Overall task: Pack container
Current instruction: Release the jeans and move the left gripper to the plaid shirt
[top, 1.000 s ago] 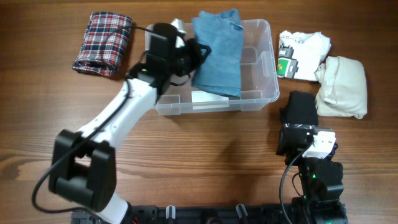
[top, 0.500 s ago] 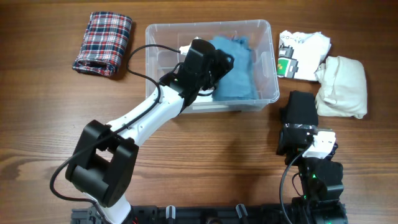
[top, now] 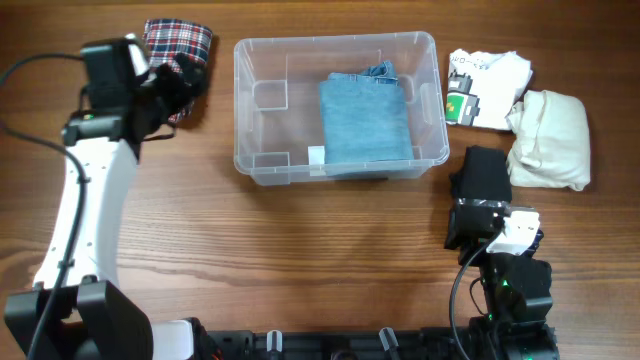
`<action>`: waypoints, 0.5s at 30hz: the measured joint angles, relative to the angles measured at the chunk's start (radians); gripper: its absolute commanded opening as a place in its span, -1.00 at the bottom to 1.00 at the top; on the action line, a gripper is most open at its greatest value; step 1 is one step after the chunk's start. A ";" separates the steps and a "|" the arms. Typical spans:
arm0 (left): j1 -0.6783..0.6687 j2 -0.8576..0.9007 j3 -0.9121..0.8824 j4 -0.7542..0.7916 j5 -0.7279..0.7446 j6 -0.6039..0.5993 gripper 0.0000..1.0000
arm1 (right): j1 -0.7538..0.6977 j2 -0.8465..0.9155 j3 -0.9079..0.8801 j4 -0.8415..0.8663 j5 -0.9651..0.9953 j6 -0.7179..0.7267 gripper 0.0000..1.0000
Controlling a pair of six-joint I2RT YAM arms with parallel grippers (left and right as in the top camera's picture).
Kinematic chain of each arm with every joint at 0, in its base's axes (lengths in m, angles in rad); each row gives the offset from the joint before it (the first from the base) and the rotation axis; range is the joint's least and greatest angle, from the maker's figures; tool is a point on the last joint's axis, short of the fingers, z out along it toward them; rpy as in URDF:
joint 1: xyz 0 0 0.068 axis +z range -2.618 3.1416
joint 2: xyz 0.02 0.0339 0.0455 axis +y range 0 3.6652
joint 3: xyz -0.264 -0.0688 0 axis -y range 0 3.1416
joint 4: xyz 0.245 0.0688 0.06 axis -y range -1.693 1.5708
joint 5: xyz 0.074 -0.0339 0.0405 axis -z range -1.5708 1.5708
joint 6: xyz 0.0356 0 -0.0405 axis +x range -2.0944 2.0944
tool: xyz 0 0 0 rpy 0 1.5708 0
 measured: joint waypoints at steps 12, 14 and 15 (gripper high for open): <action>0.387 0.346 -0.001 0.323 0.251 0.284 0.90 | 0.000 0.000 0.000 0.000 0.000 0.000 1.00; 0.362 0.360 -0.001 0.395 0.262 0.290 0.89 | 0.000 0.000 0.000 0.000 0.000 0.000 0.99; 0.345 0.365 -0.001 0.435 0.260 0.290 0.89 | 0.000 0.000 0.000 0.000 0.000 0.000 1.00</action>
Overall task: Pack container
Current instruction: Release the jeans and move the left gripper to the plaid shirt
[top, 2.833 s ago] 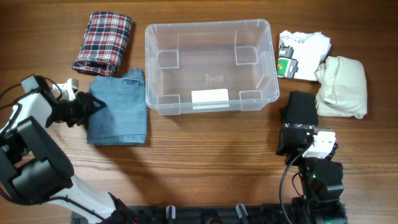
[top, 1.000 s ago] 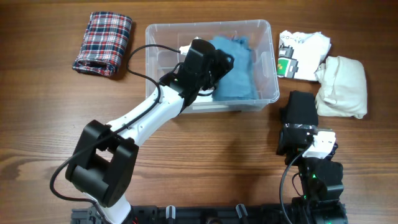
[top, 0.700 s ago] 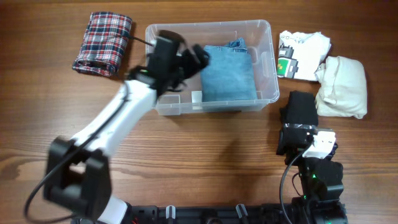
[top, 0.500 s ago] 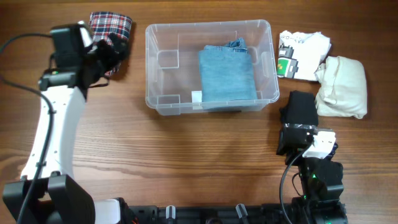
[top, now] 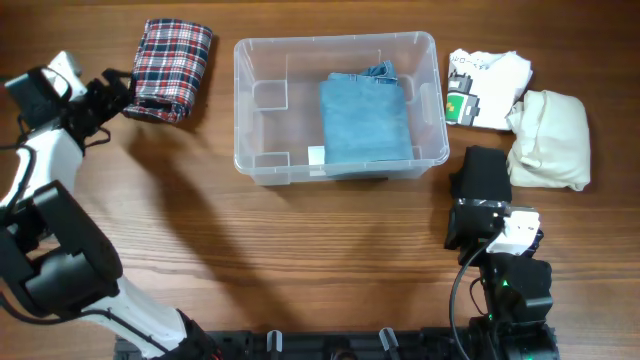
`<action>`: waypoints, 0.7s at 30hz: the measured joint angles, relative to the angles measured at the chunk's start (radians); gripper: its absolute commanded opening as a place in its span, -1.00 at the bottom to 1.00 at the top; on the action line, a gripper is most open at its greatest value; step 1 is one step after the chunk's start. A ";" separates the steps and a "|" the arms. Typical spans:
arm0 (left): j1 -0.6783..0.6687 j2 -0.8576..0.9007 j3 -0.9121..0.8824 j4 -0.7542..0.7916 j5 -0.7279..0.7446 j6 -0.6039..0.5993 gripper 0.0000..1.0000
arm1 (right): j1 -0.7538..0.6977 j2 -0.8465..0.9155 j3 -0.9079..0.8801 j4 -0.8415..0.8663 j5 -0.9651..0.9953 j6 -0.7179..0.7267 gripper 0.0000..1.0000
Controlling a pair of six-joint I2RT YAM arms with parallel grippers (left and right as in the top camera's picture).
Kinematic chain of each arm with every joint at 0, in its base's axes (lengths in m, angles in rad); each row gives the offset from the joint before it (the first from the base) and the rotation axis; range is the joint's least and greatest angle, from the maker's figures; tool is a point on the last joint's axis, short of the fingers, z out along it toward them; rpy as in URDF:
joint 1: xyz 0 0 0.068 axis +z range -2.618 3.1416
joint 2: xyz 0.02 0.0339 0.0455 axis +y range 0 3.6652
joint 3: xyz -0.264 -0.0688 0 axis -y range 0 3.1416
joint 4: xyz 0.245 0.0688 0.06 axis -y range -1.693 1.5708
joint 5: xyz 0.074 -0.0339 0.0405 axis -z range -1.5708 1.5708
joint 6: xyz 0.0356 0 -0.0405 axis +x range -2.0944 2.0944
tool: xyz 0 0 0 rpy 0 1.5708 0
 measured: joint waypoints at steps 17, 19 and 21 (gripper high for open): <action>-0.157 0.152 0.055 -0.189 -0.115 0.026 0.33 | 0.000 0.000 0.000 0.000 0.000 0.000 0.99; -0.154 0.148 0.047 -0.303 -0.120 0.019 0.29 | 0.000 0.000 0.000 0.000 0.000 0.000 1.00; -0.149 0.134 0.053 -0.402 -0.126 0.012 0.27 | 0.000 0.000 0.000 0.000 0.000 0.000 0.99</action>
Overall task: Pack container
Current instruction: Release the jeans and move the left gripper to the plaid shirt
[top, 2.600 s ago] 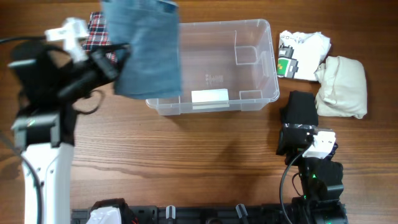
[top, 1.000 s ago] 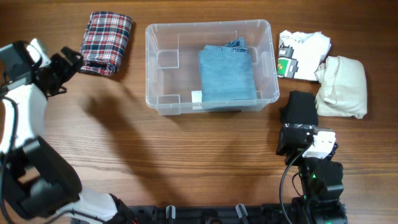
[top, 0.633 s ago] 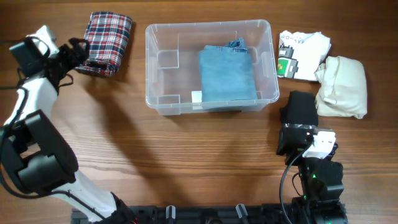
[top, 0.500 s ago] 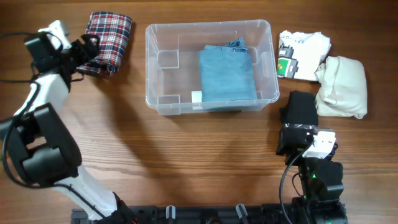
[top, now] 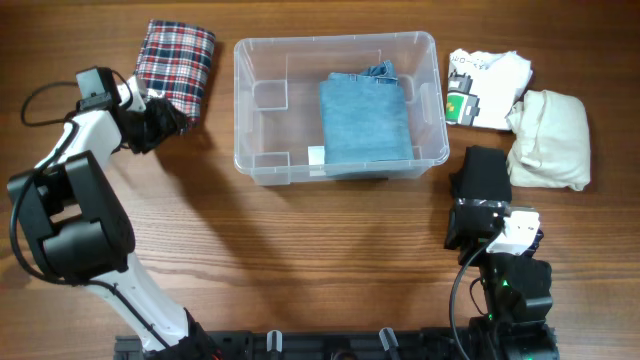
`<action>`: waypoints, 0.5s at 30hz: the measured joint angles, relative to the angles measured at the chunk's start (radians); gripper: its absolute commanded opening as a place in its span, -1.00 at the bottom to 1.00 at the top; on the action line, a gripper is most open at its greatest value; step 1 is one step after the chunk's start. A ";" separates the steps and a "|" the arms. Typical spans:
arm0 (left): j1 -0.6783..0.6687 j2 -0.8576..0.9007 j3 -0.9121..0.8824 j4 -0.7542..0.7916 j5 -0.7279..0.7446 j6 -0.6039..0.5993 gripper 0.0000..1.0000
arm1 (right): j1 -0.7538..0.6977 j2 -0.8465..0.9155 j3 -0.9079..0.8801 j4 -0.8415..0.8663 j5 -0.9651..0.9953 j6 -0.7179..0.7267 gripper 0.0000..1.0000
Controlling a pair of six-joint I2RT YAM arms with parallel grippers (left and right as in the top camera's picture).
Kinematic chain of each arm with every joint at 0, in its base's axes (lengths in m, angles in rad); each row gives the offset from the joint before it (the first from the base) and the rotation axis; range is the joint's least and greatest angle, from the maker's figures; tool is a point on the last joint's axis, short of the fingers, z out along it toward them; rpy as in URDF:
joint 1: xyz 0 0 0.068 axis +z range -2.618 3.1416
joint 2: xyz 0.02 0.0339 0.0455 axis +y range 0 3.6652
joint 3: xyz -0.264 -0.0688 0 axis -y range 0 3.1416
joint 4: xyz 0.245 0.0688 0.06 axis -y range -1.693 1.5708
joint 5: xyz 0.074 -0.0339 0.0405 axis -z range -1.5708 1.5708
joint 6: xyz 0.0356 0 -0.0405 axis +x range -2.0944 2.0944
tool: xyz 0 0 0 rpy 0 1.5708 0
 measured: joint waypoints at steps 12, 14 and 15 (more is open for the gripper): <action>0.011 -0.299 -0.049 0.080 -0.133 -0.013 0.99 | 0.000 0.000 0.000 0.000 0.000 0.000 1.00; 0.027 -0.300 -0.045 0.158 -0.153 -0.013 0.99 | 0.000 0.000 0.000 0.000 0.000 0.000 1.00; 0.035 -0.289 -0.045 0.185 -0.162 -0.013 0.99 | 0.000 0.000 0.000 0.000 0.000 0.000 1.00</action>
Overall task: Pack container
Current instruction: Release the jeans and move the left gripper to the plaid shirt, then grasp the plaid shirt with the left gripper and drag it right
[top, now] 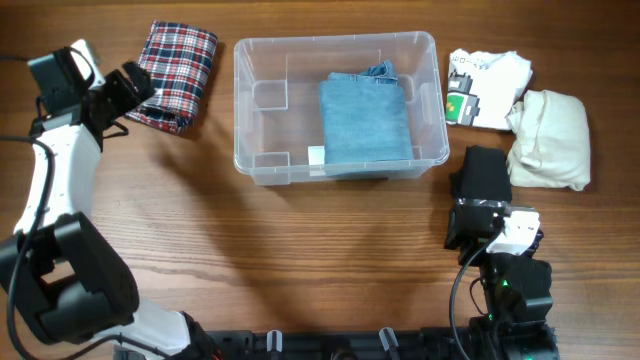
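Observation:
A clear plastic container [250, 110] stands at the back middle of the table with folded blue jeans [365, 120] in its right half. A folded plaid cloth [185, 60] lies to its left. My left gripper [128, 100] is at that cloth's left edge, its fingers spread, with the lower left corner of the cloth between them. To the right of the container lie a white printed shirt [490, 75] and a folded cream garment [550, 140]. My right gripper [485, 165] rests near the front right, its fingers together and holding nothing.
The container's left half shows only small moulded dividers [270, 95]. The white shirt and the cream garment lie close against the container's right wall and just beyond the right gripper. A black rail [330, 345] runs along the table's front edge.
My left gripper has moved from the plaid cloth's lower left corner up to its left edge. The cloth's lower left corner now reaches slightly further left. The right arm is unchanged.
My left gripper first lay over the plaid cloth's lower part. Then it was left of the cloth, apart from it. Then it was at the cloth's lower left corner, and now at its left edge. The cloth has shifted only slightly; the right arm stayed put.

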`<action>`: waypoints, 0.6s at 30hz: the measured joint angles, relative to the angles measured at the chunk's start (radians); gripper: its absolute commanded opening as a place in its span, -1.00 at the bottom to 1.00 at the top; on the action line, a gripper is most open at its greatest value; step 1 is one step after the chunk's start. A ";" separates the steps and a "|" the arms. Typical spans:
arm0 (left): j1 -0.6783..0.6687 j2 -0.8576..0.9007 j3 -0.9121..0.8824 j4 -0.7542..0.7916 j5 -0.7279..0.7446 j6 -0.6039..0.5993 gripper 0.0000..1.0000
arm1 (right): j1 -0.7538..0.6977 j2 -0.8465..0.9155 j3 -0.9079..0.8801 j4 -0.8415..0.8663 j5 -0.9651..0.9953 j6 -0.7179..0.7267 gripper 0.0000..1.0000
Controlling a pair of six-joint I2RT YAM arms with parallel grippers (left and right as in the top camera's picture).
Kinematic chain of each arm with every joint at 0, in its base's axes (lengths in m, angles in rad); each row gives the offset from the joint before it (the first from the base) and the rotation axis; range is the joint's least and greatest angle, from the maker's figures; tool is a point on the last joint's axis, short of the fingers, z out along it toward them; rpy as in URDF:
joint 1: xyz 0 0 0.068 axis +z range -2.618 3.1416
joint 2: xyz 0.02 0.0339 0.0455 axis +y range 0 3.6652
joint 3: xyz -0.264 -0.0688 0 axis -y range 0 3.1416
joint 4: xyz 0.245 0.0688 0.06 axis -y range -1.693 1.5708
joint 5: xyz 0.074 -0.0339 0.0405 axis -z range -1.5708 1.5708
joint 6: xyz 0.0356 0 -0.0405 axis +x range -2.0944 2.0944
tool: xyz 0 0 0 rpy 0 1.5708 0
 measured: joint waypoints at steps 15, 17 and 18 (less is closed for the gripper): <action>-0.005 0.301 -0.002 0.256 0.015 0.002 0.13 | 0.000 0.000 0.000 0.000 0.000 0.000 1.00; -0.011 0.306 -0.002 0.255 0.014 -0.003 -0.75 | 0.000 0.000 0.000 0.000 0.000 0.000 0.99; -0.014 0.308 -0.002 0.243 0.014 -0.002 -0.92 | 0.000 0.000 0.000 0.000 0.000 0.000 1.00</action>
